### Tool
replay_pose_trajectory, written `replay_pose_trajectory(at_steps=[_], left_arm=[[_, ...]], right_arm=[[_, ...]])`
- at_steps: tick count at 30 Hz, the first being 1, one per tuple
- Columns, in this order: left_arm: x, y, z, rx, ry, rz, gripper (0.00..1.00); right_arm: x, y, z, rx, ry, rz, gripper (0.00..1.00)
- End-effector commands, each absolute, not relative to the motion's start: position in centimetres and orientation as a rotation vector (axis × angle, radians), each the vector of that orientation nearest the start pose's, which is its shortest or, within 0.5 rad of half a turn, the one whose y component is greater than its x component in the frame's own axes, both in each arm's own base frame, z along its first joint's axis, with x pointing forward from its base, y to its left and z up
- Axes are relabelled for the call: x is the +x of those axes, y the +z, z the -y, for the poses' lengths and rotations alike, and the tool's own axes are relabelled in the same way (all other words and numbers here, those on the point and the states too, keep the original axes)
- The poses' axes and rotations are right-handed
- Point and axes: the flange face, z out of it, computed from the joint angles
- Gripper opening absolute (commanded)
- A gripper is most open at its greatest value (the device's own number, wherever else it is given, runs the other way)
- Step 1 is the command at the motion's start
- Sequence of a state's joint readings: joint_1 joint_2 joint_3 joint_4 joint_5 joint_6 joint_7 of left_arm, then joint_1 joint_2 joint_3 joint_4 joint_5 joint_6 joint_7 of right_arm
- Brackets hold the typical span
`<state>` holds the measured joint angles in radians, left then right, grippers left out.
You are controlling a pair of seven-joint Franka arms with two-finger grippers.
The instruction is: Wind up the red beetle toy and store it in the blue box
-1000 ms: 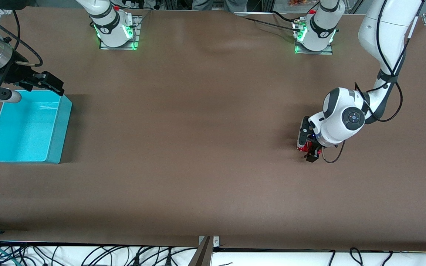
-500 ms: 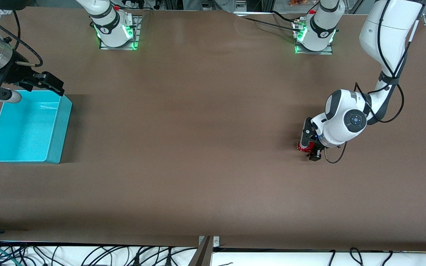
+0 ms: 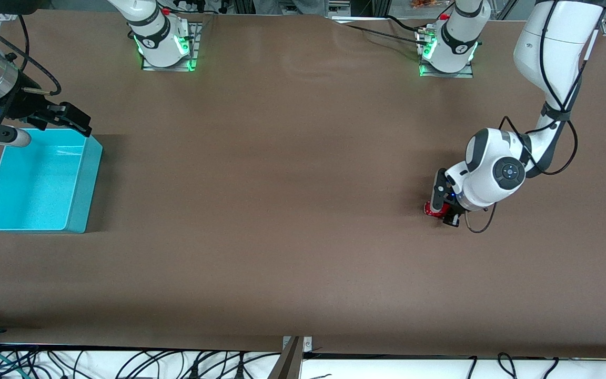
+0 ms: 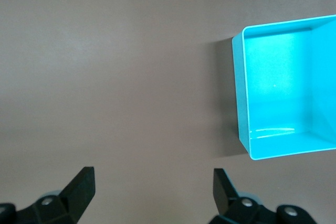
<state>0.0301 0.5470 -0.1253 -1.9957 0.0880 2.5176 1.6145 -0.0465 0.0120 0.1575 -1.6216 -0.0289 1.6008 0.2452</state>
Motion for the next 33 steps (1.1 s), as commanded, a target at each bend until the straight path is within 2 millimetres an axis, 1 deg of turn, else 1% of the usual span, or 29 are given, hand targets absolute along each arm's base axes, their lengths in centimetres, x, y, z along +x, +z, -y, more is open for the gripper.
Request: replay_pose_trajectory(at_steps=[1, 3, 9, 14, 18, 24, 33], left_arm=[[59.3, 16.0, 3.6, -2.075, 0.063, -2.414, 0.03], [59.3, 15.5, 2.1, -2.099, 0.081, -2.395, 0.03], [59.2, 14.3, -0.8, -2.135, 0.112, -2.367, 0.03], [59.1, 14.0, -3.3, -2.178, 0.13, -2.322, 0.04], [59.0, 13.9, -4.3, -2.19, 0.142, -2.305, 0.04], [58.8, 13.8, -6.8, -2.216, 0.154, -2.274, 0.04], [58.7, 13.2, -8.6, -2.229, 0.172, -2.252, 0.04]], right_arm=[[55.7, 60.3, -5.9, -3.149, 0.048, -0.188, 1.0], [55.7, 60.2, -5.8, -3.149, 0.05, -0.19, 1.0], [55.7, 60.2, -5.9, -3.149, 0.05, -0.188, 1.0], [55.7, 60.2, -5.9, -3.149, 0.05, -0.188, 1.0], [55.7, 60.2, -5.9, -3.149, 0.05, -0.188, 1.0], [55.7, 60.2, -5.9, -3.149, 0.05, -0.188, 1.0], [55.7, 60.2, -5.9, -3.149, 0.05, -0.188, 1.0]])
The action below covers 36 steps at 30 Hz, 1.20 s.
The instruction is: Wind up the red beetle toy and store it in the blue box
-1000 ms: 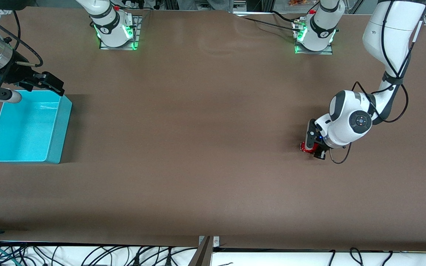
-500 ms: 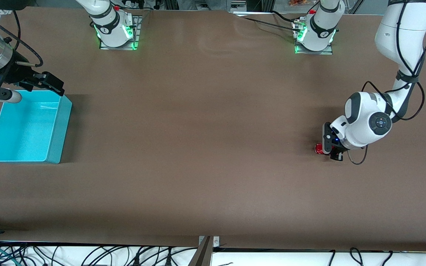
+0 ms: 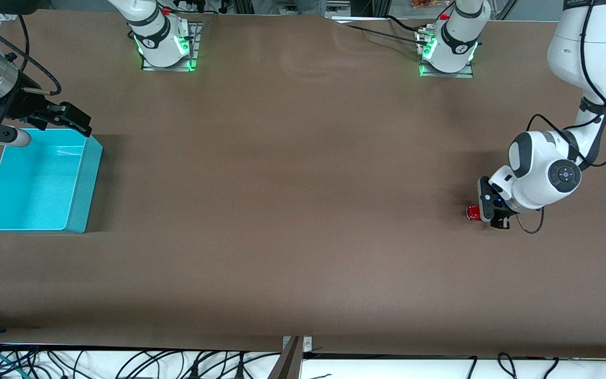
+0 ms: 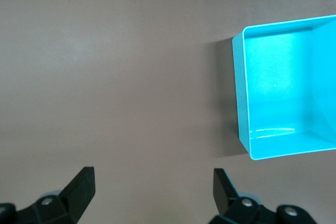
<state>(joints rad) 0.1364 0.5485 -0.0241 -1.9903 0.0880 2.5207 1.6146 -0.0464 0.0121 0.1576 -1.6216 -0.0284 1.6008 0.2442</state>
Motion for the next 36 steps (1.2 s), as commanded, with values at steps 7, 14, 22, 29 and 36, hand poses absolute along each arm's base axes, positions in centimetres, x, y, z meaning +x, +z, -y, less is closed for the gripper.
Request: replay_pose_trajectory(at_steps=[7, 14, 22, 29, 36], left_arm=[[58.7, 13.2, -8.9, -2.186, 0.169, -2.297, 0.04], [58.6, 13.1, -9.0, -2.163, 0.171, -2.321, 0.04], [58.6, 13.1, -9.0, -2.171, 0.167, -2.317, 0.08], [59.4, 14.1, -9.3, -2.182, 0.14, -2.285, 0.92], [60.3, 15.8, -9.3, -2.165, 0.109, -2.265, 1.0]], right_arm=[[55.7, 60.3, -5.9, -3.15, 0.047, -0.188, 1.0], [55.7, 60.3, -5.9, -3.149, 0.048, -0.188, 1.0], [55.7, 60.2, -5.9, -3.149, 0.05, -0.188, 1.0], [55.7, 60.2, -5.9, -3.149, 0.05, -0.188, 1.0], [55.7, 60.2, -5.9, -3.149, 0.05, -0.188, 1.0]])
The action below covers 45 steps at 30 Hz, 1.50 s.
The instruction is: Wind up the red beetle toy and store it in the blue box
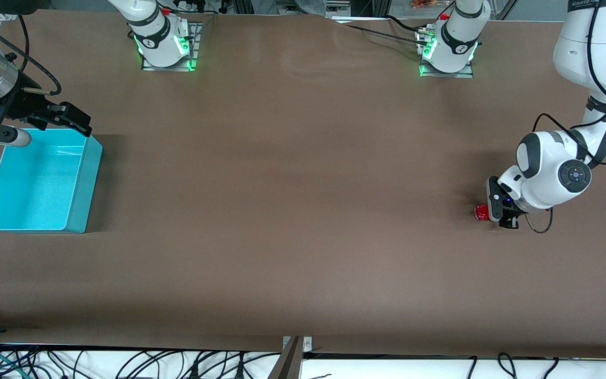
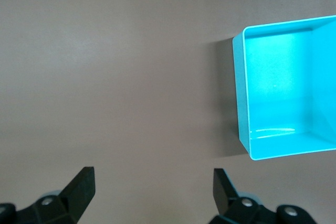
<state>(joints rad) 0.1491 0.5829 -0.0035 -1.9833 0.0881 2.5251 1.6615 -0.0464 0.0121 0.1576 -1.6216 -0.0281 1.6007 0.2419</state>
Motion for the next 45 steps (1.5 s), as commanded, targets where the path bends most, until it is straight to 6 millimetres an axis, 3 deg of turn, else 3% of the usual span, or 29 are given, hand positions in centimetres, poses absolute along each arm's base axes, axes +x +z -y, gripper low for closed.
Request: replay_pose_trajectory(at_steps=[1, 23, 30, 38, 45], left_arm=[[60.4, 16.0, -9.3, -2.164, 0.106, -2.263, 1.0], [60.7, 17.0, -9.4, -2.152, 0.09, -2.255, 1.0], [61.7, 18.2, -9.4, -2.137, 0.063, -2.238, 1.0], [64.2, 22.7, -8.5, -2.097, -0.048, -2.194, 1.0], [65.3, 28.8, -6.8, -2.19, -0.271, -2.083, 1.0]], right_arm=[[55.7, 60.2, -5.9, -3.149, 0.05, -0.188, 1.0], [55.7, 60.3, -6.0, -3.149, 0.048, -0.183, 1.0], [55.7, 60.3, -6.1, -3.149, 0.048, -0.183, 1.0], [55.7, 60.3, -6.1, -3.149, 0.045, -0.186, 1.0], [55.7, 60.2, -6.0, -3.149, 0.05, -0.188, 1.0]])
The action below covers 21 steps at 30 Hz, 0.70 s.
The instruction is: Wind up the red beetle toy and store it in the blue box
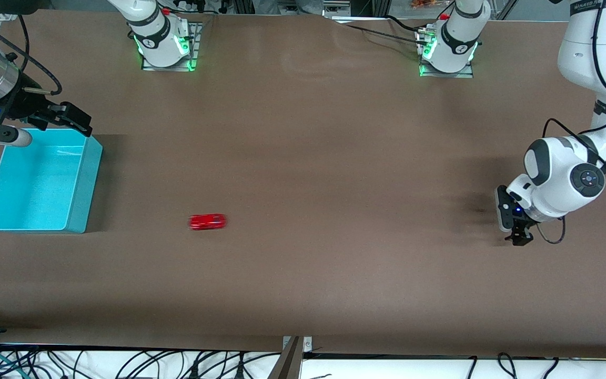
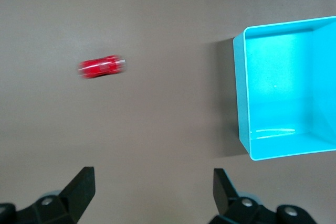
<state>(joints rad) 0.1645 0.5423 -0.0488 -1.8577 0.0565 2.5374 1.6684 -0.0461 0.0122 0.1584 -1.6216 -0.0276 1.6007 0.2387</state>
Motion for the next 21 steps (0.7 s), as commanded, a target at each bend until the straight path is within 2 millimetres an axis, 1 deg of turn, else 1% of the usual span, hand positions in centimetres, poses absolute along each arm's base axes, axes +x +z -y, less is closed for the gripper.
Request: replay_pose_trajectory(at_steps=[1, 4, 7, 9, 14, 17, 21], left_arm=[[65.3, 29.5, -6.7, -2.226, -0.301, -2.052, 1.0], [65.2, 30.9, -6.1, -2.293, -0.356, -1.991, 1.0], [65.2, 31.4, -5.7, -2.348, -0.363, -1.964, 1.0], [65.2, 32.1, -4.9, -2.407, -0.391, -1.92, 1.0], [64.7, 34.1, -5.0, -2.618, -0.482, -1.757, 1.0], [64.5, 35.9, -5.2, -2.732, -0.537, -1.622, 1.0], [64.1, 37.1, -6.1, -2.872, -0.525, -1.42, 1.0]], right_arm=[[55.7, 60.2, -6.0, -3.149, 0.05, -0.188, 1.0], [55.7, 60.3, -6.0, -3.148, 0.043, -0.188, 1.0], [55.7, 60.3, -6.0, -3.149, 0.048, -0.188, 1.0], [55.7, 60.3, -6.0, -3.149, 0.048, -0.188, 1.0], [55.7, 60.3, -6.0, -3.149, 0.048, -0.183, 1.0], [55.7, 60.2, -6.0, -3.151, 0.05, -0.186, 1.0], [55.7, 60.2, -6.0, -3.151, 0.05, -0.181, 1.0]])
